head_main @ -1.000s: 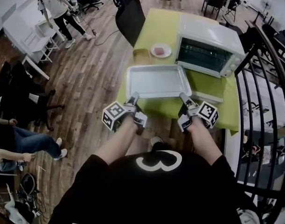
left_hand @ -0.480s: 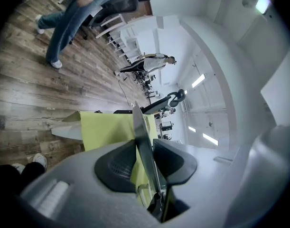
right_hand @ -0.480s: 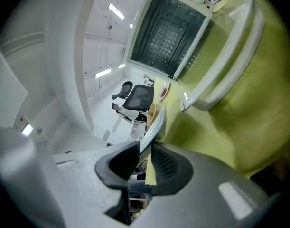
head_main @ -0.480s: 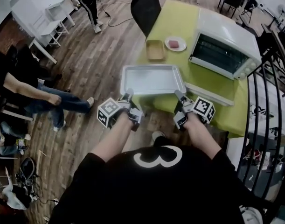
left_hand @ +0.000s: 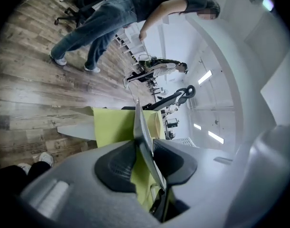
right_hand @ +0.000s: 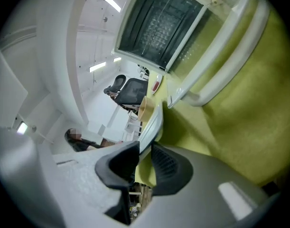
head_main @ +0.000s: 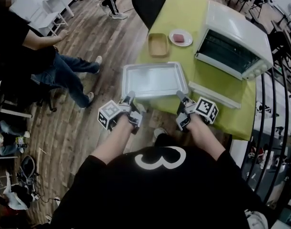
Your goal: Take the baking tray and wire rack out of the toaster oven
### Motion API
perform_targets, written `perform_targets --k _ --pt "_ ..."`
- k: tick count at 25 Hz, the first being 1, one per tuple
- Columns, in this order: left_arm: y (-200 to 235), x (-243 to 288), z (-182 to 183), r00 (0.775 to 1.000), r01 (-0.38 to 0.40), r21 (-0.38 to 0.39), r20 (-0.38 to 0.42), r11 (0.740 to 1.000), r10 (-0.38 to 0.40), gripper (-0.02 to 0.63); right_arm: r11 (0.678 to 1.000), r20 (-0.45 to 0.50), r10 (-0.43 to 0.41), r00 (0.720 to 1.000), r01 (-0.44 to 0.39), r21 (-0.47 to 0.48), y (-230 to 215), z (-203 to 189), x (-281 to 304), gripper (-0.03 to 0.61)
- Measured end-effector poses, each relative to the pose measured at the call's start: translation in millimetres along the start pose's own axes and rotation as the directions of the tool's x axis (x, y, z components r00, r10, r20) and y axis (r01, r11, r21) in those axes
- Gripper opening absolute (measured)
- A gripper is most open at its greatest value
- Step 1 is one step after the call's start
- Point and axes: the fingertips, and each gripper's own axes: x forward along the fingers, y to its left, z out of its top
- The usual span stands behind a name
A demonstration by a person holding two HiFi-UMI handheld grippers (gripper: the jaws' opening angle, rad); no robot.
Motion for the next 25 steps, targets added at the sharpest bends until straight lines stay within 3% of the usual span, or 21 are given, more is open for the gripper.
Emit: perform_targets --k 4,8,11,15,19,24,25 --pt "19.8 5.5 -4.0 0.995 -0.078 0.051 -0.05 0.996 0.081 0.12 0.999 -0.068 -0.034 0.997 0.034 0.007 -13.6 -3.1 7.9 0.072" --pt "29.0 15.4 -12.1 0.98 -0.107 0.167 -0.147 0.98 0.132 0.121 0.998 -0.129 -0.067 0.989 0.067 -0.007 -28.0 -3.1 15.1 0.083" --pt "28.5 20.7 -22.5 0.958 -0.087 0.272 -0.243 0.959 0.155 0.185 0.996 -0.186 -0.085 0.979 0.08 -0.031 -32.2 -7.2 19.1 0.155" --pt "32.9 23.8 -35.4 0.915 -0.047 0.383 -0.355 0.922 0.194 0.248 0.988 -0.277 -0.115 0.954 0.081 -0.133 -36.0 -11.0 22.9 0.194" --pt "40.7 18.9 -47.8 0.861 -0.001 0.551 -0.423 0.835 0.281 0.262 0.951 -0.37 -0.17 0.913 0.055 -0.303 -37.6 -18.2 22.8 0.221" --pt "48.7 9.7 -47.1 0.816 0.028 0.759 -0.394 0.651 0.424 0.262 0.843 -0.45 -0.275 0.85 -0.011 -0.538 -38.3 -27.8 17.7 0.221" --pt "49.7 7.3 -47.5 0.81 0.034 0.775 -0.391 0.631 0.436 0.262 0.813 -0.452 -0.304 0.839 -0.019 -0.582 -39.4 -29.1 15.4 0.237"
